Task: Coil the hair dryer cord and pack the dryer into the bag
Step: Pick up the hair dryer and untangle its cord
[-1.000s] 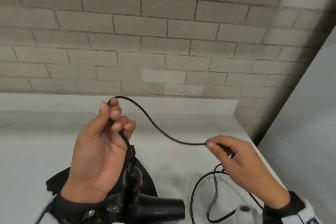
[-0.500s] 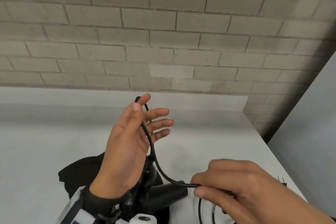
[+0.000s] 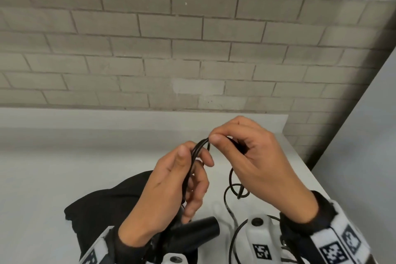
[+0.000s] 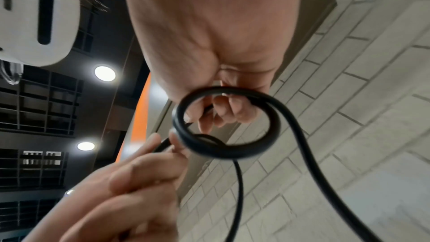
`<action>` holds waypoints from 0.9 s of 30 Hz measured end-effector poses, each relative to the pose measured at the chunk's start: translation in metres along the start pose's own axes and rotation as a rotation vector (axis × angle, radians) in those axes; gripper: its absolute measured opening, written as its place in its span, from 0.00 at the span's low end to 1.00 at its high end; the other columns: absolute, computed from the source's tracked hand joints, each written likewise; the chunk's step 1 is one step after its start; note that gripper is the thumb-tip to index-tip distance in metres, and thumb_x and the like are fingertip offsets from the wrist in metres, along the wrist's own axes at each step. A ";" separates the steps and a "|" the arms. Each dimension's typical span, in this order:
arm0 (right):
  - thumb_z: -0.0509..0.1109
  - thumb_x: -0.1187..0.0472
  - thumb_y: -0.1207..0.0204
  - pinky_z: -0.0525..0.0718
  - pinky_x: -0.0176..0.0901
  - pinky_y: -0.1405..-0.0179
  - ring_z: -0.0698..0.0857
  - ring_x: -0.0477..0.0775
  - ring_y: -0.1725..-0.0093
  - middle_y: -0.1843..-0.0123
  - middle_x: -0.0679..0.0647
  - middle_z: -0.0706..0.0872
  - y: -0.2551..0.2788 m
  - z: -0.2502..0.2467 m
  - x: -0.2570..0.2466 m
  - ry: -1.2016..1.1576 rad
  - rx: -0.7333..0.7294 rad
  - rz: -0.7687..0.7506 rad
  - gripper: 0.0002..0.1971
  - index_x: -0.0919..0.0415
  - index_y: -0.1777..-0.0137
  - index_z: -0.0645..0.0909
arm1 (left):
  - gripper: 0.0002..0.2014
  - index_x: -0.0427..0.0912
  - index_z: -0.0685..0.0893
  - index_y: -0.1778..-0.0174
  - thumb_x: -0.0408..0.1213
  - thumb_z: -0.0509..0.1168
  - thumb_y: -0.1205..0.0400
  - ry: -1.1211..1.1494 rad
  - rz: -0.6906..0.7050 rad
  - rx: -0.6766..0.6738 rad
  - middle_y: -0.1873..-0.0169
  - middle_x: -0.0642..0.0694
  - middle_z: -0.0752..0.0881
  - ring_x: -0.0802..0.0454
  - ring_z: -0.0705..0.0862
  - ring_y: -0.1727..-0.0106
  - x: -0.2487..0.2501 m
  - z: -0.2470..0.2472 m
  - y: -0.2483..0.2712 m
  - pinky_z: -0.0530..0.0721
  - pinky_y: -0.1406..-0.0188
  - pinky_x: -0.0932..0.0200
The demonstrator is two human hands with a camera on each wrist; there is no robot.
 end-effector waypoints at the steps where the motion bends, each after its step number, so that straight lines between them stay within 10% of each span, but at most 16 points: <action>1: 0.68 0.51 0.21 0.74 0.25 0.60 0.80 0.42 0.61 0.56 0.44 0.82 0.000 0.003 0.005 -0.009 -0.002 0.036 0.08 0.50 0.51 0.87 | 0.31 0.42 0.81 0.53 0.71 0.62 0.25 0.019 -0.011 0.002 0.79 0.44 0.75 0.54 0.68 0.88 0.000 -0.001 0.000 0.70 0.83 0.68; 5: 0.60 0.48 0.17 0.73 0.30 0.67 0.75 0.45 0.72 0.51 0.32 0.81 0.004 0.014 0.015 -0.189 -0.205 0.131 0.15 0.48 0.34 0.79 | 0.29 0.41 0.81 0.60 0.69 0.66 0.27 0.066 -0.057 0.019 0.83 0.48 0.69 0.58 0.62 0.90 0.000 -0.004 0.000 0.65 0.85 0.73; 8: 0.58 0.52 0.15 0.73 0.41 0.72 0.74 0.52 0.74 0.60 0.42 0.86 0.005 0.018 0.016 -0.303 -0.292 0.130 0.13 0.54 0.42 0.82 | 0.28 0.41 0.82 0.63 0.68 0.68 0.28 0.114 -0.080 0.034 0.85 0.50 0.69 0.59 0.62 0.90 -0.001 -0.006 0.001 0.63 0.86 0.74; 13: 0.59 0.53 0.15 0.73 0.35 0.70 0.74 0.42 0.72 0.65 0.46 0.84 0.005 0.019 0.022 -0.296 -0.184 0.171 0.12 0.56 0.52 0.82 | 0.25 0.39 0.83 0.61 0.63 0.69 0.24 0.180 -0.045 -0.014 0.85 0.48 0.73 0.54 0.73 0.87 -0.008 -0.008 0.000 0.79 0.81 0.60; 22: 0.58 0.52 0.15 0.73 0.43 0.79 0.70 0.58 0.77 0.62 0.54 0.90 0.005 0.019 0.025 -0.413 0.036 0.267 0.15 0.58 0.54 0.83 | 0.20 0.48 0.82 0.62 0.60 0.60 0.16 0.021 0.069 -0.068 0.81 0.49 0.81 0.47 0.84 0.77 -0.010 -0.007 -0.001 0.84 0.48 0.52; 27: 0.57 0.53 0.14 0.72 0.37 0.79 0.73 0.54 0.80 0.58 0.52 0.92 0.011 0.028 0.027 -0.433 -0.073 0.355 0.16 0.59 0.51 0.84 | 0.21 0.38 0.82 0.56 0.57 0.65 0.17 0.194 0.070 -0.073 0.82 0.45 0.81 0.56 0.77 0.88 -0.010 -0.006 0.004 0.83 0.75 0.58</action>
Point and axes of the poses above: each hand's wrist, its own y-axis away from the middle knuckle, its own z-axis out of the palm, x = y × z, the point moved 2 cm from there along -y, towards the middle knuckle
